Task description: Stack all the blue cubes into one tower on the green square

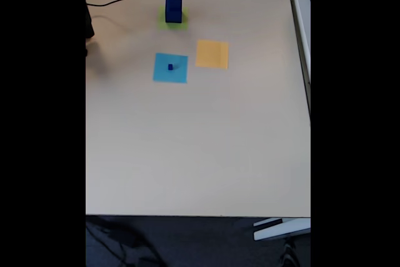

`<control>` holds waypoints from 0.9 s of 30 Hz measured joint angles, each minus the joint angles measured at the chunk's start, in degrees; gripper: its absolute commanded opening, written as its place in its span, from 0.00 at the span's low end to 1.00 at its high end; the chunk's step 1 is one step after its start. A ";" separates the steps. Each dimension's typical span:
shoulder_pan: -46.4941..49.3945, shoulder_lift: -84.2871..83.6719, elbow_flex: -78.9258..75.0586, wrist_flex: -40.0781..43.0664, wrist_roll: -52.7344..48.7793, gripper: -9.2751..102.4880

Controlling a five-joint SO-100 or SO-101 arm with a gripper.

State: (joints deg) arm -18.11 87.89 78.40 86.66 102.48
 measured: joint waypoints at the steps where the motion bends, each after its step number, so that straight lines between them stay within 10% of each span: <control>1: 0.00 -0.35 -0.18 0.00 0.00 0.08; 27: -0.88 0.00 -0.70 0.53 5.10 0.08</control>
State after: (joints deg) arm -18.98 87.89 77.70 87.19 107.58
